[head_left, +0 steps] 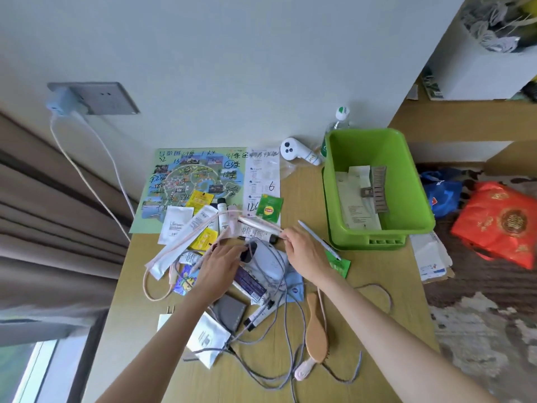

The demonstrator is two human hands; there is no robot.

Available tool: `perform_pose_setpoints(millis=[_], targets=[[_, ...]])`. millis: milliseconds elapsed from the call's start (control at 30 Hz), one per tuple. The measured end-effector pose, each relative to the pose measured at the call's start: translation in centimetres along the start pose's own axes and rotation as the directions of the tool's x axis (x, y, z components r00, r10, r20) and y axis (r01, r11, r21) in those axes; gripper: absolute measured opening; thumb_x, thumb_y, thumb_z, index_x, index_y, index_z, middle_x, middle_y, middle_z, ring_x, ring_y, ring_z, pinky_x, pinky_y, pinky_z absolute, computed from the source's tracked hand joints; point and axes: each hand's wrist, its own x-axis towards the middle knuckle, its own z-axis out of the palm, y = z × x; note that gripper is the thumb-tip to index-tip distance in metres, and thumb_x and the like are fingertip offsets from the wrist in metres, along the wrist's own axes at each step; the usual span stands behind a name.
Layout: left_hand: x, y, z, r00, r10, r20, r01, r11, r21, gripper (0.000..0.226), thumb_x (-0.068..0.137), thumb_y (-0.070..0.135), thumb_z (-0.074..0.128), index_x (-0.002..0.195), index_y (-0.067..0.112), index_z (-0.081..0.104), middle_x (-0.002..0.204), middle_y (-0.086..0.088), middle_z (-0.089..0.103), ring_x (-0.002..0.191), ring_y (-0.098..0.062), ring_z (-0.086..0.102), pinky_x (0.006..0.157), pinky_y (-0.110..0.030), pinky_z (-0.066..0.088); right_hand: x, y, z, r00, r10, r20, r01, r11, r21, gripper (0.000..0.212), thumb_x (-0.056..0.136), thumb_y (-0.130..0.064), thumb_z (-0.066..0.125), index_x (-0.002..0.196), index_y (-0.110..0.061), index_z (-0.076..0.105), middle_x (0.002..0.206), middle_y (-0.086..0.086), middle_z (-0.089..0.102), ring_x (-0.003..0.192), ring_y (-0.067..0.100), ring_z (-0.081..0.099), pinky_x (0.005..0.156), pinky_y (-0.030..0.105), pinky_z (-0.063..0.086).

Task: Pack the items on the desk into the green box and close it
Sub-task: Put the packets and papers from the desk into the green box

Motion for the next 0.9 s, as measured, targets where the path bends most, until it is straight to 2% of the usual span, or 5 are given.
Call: perform_pose_setpoints(millis=[133, 300, 500, 667, 900], targets=[[1.5, -0.4, -1.2, 0.993, -0.063, -0.102, 0.049, 0.989, -0.137, 0.032, 0.096, 0.007, 0.043, 0.115, 0.02, 0.066, 0.125, 0.004, 0.061, 0.112, -0.023, 0.058, 0.081, -0.04, 0.051, 4.0, -0.6, 0.0, 0.998, 0.032, 0.052, -0.034, 0.999, 0.025, 0.016, 0.099, -0.012, 0.048, 0.105, -0.008, 0.062, 0.097, 0.006, 0.066, 0.057, 0.004, 0.046, 0.052, 0.024, 0.041], [4.8, -1.4, -3.3, 0.954, -0.183, -0.236, 0.144, 0.974, -0.173, 0.024, 0.096, 0.012, 0.048, 0.113, 0.02, 0.063, 0.115, 0.0, 0.061, 0.09, -0.025, 0.062, 0.059, -0.032, 0.045, 7.9, -2.4, 0.9, 0.988, 0.014, 0.153, -0.024, 0.997, 0.067, 0.011, 0.094, -0.009, 0.058, 0.098, -0.004, 0.067, 0.099, 0.009, 0.069, 0.088, 0.022, 0.065, 0.077, 0.04, 0.055], [9.2, -3.5, -4.4, 0.91, -0.349, -0.223, 0.322, 0.935, -0.15, 0.026, 0.095, 0.013, 0.049, 0.119, 0.011, 0.058, 0.12, -0.008, 0.058, 0.108, -0.028, 0.055, 0.071, -0.04, 0.05, 9.2, -3.9, 3.4, 0.972, 0.023, 0.236, 0.011, 0.99, -0.142, 0.017, 0.089, -0.02, 0.066, 0.102, -0.01, 0.063, 0.105, 0.005, 0.063, 0.091, 0.021, 0.062, 0.073, 0.034, 0.052], [13.0, -4.3, -4.5, 0.902, -0.416, -0.115, 0.418, 0.908, -0.014, 0.037, 0.096, 0.034, 0.053, 0.119, 0.004, 0.055, 0.122, -0.016, 0.056, 0.118, -0.032, 0.047, 0.09, -0.043, 0.044, 9.4, -3.6, 4.1, 0.971, 0.005, 0.237, 0.069, 0.95, -0.304, 0.035, 0.086, -0.026, 0.071, 0.115, -0.01, 0.06, 0.111, 0.004, 0.058, 0.102, 0.02, 0.057, 0.078, 0.03, 0.047], [16.0, -4.9, -4.0, 0.825, -0.56, 0.073, 0.559, 0.828, 0.031, 0.053, 0.089, 0.049, 0.057, 0.107, -0.001, 0.064, 0.128, -0.02, 0.056, 0.124, -0.036, 0.046, 0.093, -0.044, 0.048, 10.2, -3.4, 3.3, 0.955, 0.1, 0.278, -0.006, 0.947, -0.32, 0.035, 0.085, -0.027, 0.07, 0.11, -0.007, 0.055, 0.108, 0.005, 0.053, 0.093, 0.02, 0.054, 0.079, 0.035, 0.049]])
